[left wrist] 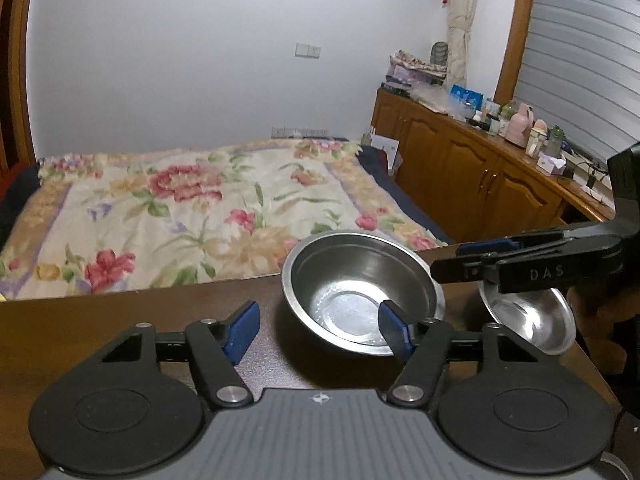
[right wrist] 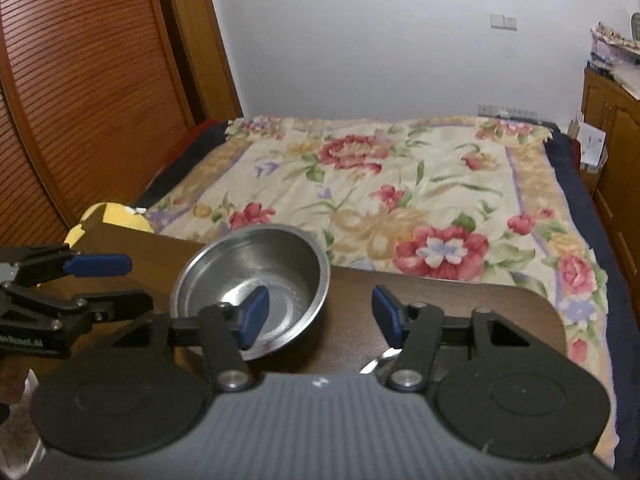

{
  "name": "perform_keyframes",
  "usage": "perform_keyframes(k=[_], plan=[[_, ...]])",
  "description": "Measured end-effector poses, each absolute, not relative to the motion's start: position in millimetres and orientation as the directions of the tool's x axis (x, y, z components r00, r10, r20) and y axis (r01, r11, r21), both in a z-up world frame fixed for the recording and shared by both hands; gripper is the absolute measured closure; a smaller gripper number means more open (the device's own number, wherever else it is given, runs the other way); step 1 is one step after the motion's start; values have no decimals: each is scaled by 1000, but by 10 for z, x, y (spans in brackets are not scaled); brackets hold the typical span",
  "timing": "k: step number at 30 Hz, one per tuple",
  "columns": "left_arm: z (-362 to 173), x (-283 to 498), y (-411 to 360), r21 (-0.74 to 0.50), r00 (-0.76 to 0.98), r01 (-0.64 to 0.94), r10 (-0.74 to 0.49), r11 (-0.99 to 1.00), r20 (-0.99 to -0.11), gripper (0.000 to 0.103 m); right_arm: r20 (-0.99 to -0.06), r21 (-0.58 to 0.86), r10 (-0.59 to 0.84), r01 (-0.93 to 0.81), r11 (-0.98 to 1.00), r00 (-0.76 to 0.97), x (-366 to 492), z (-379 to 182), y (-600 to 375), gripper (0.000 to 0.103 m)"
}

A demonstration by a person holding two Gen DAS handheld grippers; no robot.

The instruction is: Organize plates and bowls

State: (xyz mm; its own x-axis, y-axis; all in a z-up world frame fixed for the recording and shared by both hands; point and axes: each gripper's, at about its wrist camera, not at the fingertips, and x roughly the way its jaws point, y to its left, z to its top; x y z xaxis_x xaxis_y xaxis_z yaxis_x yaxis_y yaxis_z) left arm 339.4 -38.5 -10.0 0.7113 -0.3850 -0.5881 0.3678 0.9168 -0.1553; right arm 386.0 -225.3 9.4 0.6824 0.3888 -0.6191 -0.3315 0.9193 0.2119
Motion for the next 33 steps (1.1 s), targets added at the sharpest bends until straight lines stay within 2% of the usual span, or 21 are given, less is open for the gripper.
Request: perform_keyframes(k=[3,8,11,13,19,22,26,33], plan=[[-140,3472,-386,-175,701,361,-391,916,-597,41,-638,226,394,-329,917,662,3922,50,-2213,54],[-211,3544,-387,-223,674,348,-408,911,-616,52,-666,239,407,-338,910,625,3988,-6,-2137,62],[-244,3558,-369,-247,661,345,-421,906,-621,53,-677,259,415,-331,908,608,4013,-33,-2128,66],[-261,3578,-340,-275,650,338,-434,900,-624,54,-676,278,428,-329,902,600,4022,-37,-2127,74],[-287,3573,-332,-284,642,331,-435,900,-631,60,-679,298,443,-332,895,585,4028,-44,-2096,76],[-288,3573,-336,-289,637,333,-440,898,-633,72,-681,310,452,-332,891,576,4046,-67,-2090,79],[-263,3528,-318,-299,625,330,-445,895,-641,76,-681,328,467,-335,883,564,4035,-79,-2099,81],[-109,3332,-305,-282,639,359,-455,889,-620,76,-663,348,481,-332,877,573,3911,-7,-2132,83]])
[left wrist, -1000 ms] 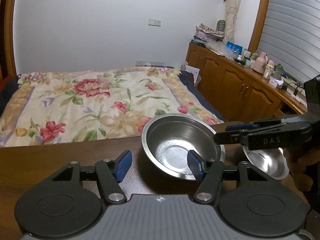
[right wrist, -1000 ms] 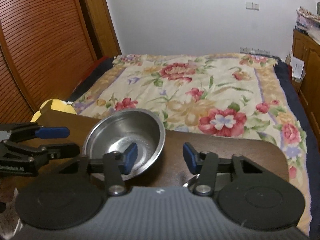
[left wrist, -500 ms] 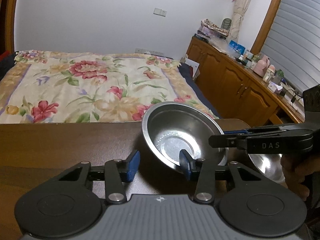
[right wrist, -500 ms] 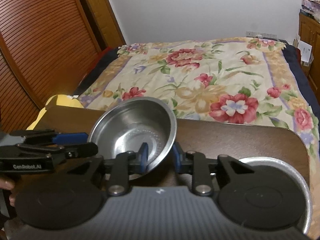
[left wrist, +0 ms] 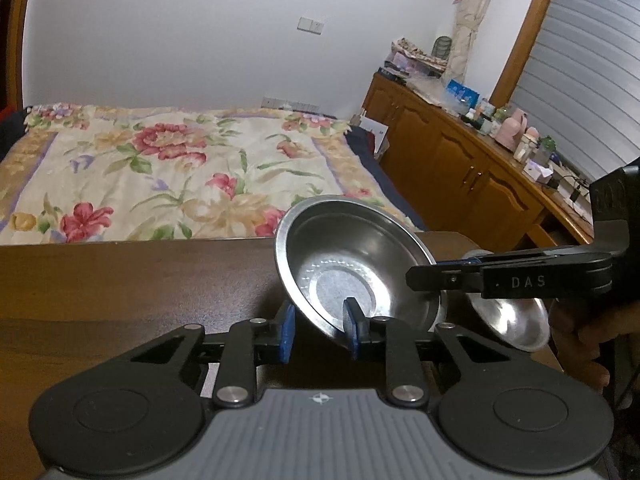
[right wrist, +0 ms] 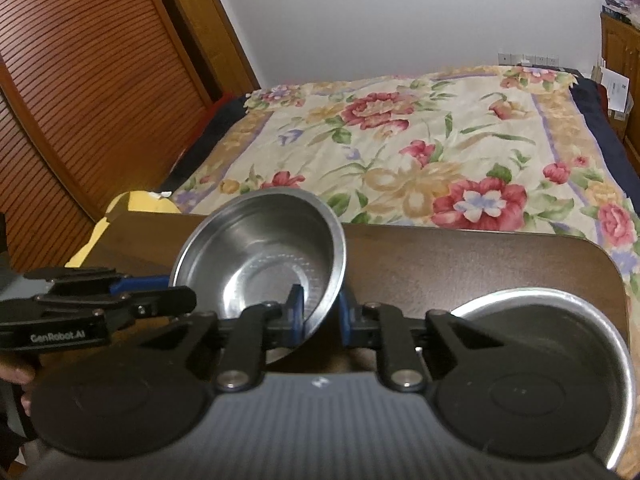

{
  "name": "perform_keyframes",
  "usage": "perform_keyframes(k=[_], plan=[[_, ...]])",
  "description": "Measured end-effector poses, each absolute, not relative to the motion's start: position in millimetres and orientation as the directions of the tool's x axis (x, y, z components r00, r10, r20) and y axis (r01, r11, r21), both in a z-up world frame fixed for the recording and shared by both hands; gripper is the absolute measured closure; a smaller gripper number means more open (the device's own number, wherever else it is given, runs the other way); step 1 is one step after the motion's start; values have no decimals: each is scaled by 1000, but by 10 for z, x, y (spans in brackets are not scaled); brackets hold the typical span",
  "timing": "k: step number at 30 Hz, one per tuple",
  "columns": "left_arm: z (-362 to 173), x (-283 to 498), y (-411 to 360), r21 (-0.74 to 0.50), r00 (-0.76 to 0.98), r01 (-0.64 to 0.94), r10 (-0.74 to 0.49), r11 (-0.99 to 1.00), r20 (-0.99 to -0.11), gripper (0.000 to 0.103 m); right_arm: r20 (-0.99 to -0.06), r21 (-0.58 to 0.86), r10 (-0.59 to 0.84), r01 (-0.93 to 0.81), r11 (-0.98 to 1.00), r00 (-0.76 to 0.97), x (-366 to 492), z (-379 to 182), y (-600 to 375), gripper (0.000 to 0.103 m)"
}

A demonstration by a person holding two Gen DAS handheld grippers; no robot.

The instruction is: Organize plates and bowls

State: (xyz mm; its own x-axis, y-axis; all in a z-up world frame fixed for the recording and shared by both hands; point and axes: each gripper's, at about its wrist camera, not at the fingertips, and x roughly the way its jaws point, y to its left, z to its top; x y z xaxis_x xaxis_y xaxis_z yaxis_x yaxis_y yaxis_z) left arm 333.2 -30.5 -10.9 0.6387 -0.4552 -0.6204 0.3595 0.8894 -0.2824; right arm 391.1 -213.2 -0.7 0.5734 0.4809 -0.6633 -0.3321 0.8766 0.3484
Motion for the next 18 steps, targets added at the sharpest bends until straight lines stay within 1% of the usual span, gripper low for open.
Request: perform_keyframes(k=[10,18], plan=[[124,3024,-295,-262,673,391,-468,882,-572,76,-606,369,500,-339,866,619,3603,256,-2209,84],[257,2757,-321,-238,689,422,-480,875,-544,76,-576,375,493,-325,868,652,3327,371,-2259,84]])
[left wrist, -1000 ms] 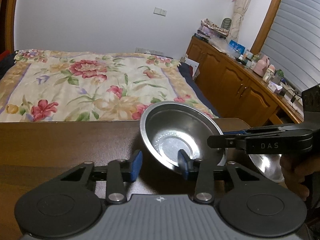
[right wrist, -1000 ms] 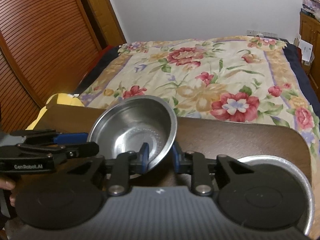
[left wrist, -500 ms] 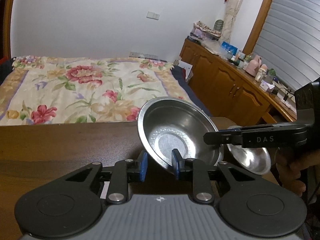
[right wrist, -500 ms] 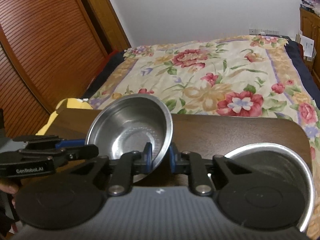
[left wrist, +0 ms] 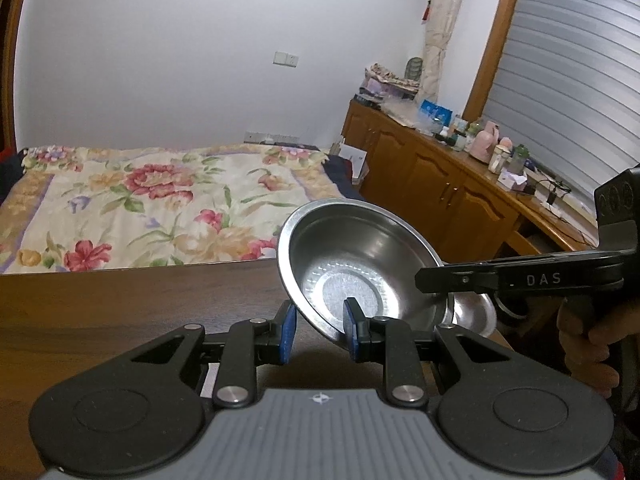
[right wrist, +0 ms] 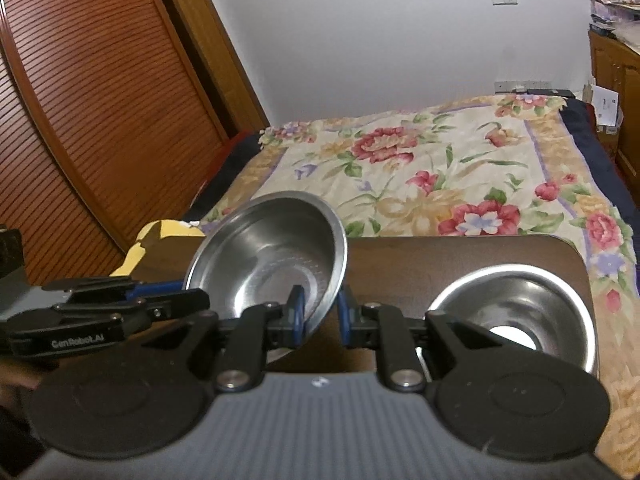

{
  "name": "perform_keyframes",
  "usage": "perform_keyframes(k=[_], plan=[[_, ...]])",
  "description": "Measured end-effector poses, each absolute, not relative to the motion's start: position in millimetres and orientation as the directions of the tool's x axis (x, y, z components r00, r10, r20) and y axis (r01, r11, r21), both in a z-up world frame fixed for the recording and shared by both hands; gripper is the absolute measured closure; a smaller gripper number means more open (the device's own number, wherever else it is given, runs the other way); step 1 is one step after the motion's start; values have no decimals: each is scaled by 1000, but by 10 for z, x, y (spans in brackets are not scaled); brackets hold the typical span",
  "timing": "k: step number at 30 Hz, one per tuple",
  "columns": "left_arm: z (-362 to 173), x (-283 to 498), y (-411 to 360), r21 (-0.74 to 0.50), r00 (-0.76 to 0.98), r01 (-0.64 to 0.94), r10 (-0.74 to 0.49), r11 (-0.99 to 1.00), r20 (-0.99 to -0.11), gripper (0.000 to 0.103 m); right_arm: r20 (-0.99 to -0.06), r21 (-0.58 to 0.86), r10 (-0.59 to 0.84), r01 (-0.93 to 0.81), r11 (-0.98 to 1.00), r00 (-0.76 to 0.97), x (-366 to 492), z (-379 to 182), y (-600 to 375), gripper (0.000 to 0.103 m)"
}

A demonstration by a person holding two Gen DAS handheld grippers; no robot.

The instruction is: Organize plates and bowls

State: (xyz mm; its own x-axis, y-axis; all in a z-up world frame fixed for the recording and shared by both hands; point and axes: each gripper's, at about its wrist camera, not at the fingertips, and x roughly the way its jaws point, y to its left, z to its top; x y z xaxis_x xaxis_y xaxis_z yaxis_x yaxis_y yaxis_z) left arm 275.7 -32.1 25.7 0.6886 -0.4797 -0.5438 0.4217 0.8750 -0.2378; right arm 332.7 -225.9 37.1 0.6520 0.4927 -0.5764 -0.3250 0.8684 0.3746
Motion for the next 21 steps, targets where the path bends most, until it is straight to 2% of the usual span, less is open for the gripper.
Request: perform_keyframes(k=[6,21], plan=[[317,2523,-335,-199,702,442,-475,875,-530,76,-562,372,478,-310,875,676,3102,404,-2263,84],[311,1852,-315,-189,691,481,-502,856,-520,76,-543,392,486,-305,868,685,2583,366,-2331,84]])
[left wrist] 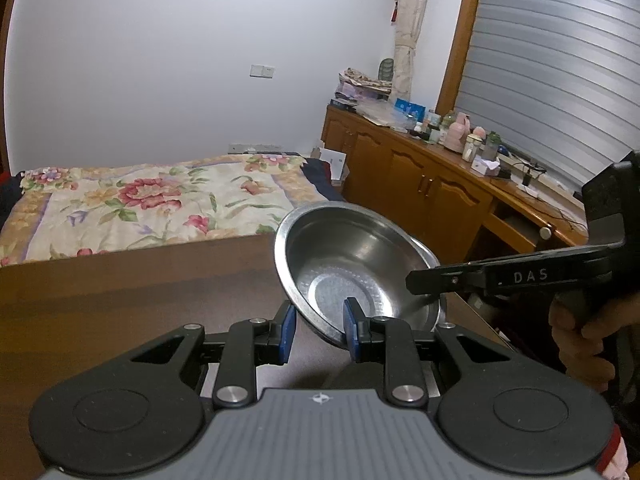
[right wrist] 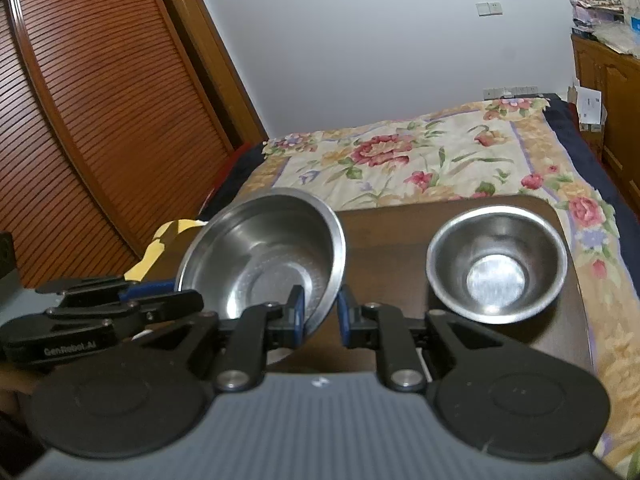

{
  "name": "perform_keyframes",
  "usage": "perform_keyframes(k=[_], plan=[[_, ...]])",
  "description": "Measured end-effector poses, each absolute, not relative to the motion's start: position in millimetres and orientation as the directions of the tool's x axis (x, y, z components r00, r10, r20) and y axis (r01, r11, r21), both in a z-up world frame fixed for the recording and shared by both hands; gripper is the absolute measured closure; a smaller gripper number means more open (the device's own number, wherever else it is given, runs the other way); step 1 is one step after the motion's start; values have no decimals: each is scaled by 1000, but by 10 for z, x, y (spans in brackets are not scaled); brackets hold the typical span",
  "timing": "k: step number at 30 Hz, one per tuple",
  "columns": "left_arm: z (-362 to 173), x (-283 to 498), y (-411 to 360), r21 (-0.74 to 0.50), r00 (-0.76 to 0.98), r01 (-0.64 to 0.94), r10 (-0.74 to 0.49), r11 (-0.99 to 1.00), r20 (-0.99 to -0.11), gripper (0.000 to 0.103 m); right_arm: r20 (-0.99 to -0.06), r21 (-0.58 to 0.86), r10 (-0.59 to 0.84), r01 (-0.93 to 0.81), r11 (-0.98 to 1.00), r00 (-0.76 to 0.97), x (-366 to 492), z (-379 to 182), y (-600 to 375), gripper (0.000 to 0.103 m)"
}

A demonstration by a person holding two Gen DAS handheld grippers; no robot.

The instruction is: Organize plates and bowls

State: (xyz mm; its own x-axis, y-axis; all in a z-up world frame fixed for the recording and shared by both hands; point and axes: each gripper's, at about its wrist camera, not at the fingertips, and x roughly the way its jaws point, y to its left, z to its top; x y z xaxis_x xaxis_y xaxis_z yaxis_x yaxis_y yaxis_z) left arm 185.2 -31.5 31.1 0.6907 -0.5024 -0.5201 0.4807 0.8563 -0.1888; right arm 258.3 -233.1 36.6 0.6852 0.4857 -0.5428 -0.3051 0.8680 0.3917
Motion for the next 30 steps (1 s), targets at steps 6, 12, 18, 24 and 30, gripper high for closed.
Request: perform_keyframes(k=[6,12,18,24,30], plan=[[277,1561,-327,-174,679,511,-519,842,-519,76,-561,392,493,-311,866,665,2351,265,-2318,84],[271,1335,-301,-160,672,537,-535,828,-513,76,-549,430,527,-321,844,649,2108,209,-2331,83],[187,1226,-297,-163,660,546,-542,822,-521,76,-528,454,548,-329,828,649,1880,168,-2344,84],[39,1191,-346,-159,647,546,-535,822,-544,76,-525,464,548,-320,826,651,1767,104,-2400,84],[-70,1156,-438,-107,654,548,-504,830,-564,76,-545,441,525,-309,843,654,1698,25,-2380,84]])
